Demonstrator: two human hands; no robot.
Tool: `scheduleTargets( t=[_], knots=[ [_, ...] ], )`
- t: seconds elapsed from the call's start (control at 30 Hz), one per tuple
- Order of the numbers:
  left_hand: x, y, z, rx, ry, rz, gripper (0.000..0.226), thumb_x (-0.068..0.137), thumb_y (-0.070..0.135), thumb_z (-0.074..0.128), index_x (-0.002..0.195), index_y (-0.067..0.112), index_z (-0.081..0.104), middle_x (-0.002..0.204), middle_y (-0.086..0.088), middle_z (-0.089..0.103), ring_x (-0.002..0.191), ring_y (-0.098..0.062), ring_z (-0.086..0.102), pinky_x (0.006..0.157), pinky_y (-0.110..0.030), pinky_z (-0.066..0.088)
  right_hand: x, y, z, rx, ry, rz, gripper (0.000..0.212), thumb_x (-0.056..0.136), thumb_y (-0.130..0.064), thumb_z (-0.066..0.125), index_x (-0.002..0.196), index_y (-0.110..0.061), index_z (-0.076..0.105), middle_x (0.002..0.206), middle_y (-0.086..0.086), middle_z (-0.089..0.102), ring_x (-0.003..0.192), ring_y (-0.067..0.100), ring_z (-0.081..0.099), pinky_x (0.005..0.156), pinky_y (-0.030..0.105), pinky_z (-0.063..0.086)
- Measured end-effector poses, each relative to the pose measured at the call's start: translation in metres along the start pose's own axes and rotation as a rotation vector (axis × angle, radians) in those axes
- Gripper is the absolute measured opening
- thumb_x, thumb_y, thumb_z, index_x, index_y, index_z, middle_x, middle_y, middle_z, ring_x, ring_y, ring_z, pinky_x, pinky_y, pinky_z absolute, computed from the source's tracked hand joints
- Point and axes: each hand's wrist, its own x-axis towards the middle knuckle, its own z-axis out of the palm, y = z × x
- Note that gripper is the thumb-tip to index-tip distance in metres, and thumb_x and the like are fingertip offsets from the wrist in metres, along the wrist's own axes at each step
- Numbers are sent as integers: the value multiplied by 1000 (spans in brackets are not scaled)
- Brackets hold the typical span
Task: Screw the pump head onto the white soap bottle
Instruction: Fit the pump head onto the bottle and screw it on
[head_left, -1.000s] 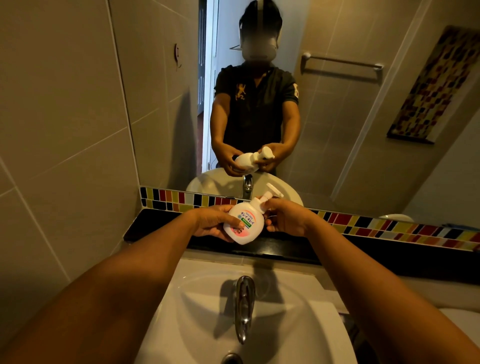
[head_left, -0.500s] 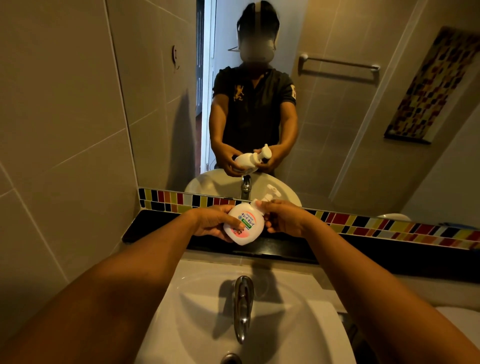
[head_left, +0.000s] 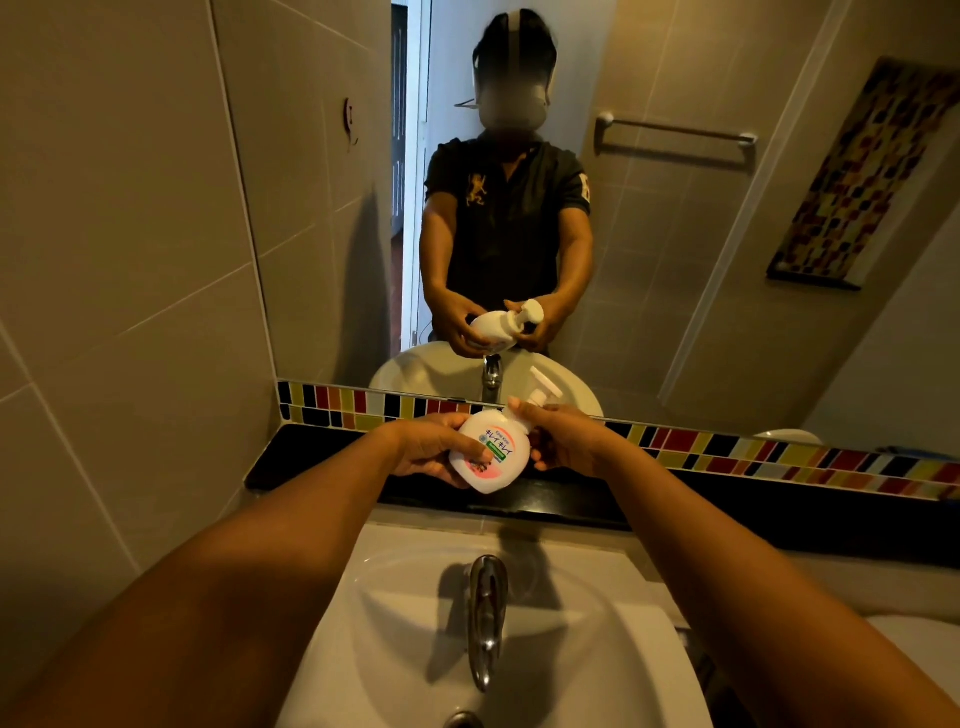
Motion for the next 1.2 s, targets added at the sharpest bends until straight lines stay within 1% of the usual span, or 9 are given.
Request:
scheduleTargets(
  t=[0.1, 0.2, 0.3, 0.53, 0.67, 0.8, 0.87, 1.0, 1.2],
  knots=[
    [1, 0, -1, 6, 4, 7, 56, 77, 12, 79, 128, 20, 56, 121, -11, 68, 110, -30, 68, 89, -48, 57, -2, -2, 1, -13, -32, -10, 71, 73, -66, 66, 115, -8, 60, 82, 10, 65, 62, 16, 56, 59, 28, 52],
    [0, 1, -4, -18, 6, 19, 55, 77, 11, 78, 128, 21, 57, 121, -11, 68, 110, -30, 68, 86, -47, 59, -5, -5, -3, 59, -66, -31, 49, 88, -42, 65, 127, -14, 55, 98, 13, 62, 69, 17, 56, 64, 29, 53],
    [-2, 2, -5, -30, 11, 28, 53, 78, 9, 77, 126, 21, 58, 121, -11, 68, 110, -30, 68, 86, -47, 59, -6, -7, -7, 103, -66, -45, 41, 90, -23, 64, 127, -10, 55, 102, 15, 62, 72, 18, 57, 65, 30, 53],
    [1, 2, 0, 7, 19, 21, 56, 78, 10, 77, 129, 19, 55, 118, -11, 69, 108, -30, 69, 85, -46, 59, 1, -6, 1, 1, 66, -2, 48, 81, -50, 72, 99, -6, 63, 68, 7, 62, 56, 16, 55, 56, 29, 50],
    [2, -1, -2, 16, 10, 15, 56, 78, 11, 78, 128, 20, 55, 120, -12, 68, 109, -30, 68, 86, -47, 59, 0, -4, 1, -33, 25, -5, 52, 82, -56, 67, 103, -8, 62, 73, 9, 61, 58, 16, 56, 58, 29, 52],
    [-1, -1, -5, -15, 17, 26, 52, 80, 8, 75, 127, 21, 56, 120, -12, 67, 109, -30, 67, 83, -44, 60, -4, -3, -6, 64, -61, -23, 31, 90, -28, 65, 116, -12, 58, 84, 11, 60, 66, 17, 57, 63, 30, 52],
    [-1, -1, -4, -13, 25, 31, 52, 80, 8, 75, 126, 21, 56, 120, -11, 67, 109, -30, 67, 85, -45, 59, -3, -1, -8, 96, -54, -27, 31, 89, -20, 66, 117, -9, 59, 83, 11, 60, 68, 18, 58, 64, 31, 53],
    [0, 0, 0, 11, 35, 31, 53, 79, 10, 76, 127, 20, 56, 119, -11, 67, 110, -31, 66, 86, -46, 59, -2, 1, -5, 112, 4, -30, 43, 89, -28, 68, 122, -3, 57, 80, 10, 63, 65, 17, 58, 61, 29, 53],
    [4, -2, 8, 55, 60, 44, 59, 77, 12, 78, 129, 21, 53, 121, -11, 66, 111, -31, 65, 91, -50, 56, 2, 5, 1, 38, 75, -12, 57, 81, -52, 70, 110, -3, 65, 66, 6, 64, 57, 16, 56, 58, 28, 50]
  ],
)
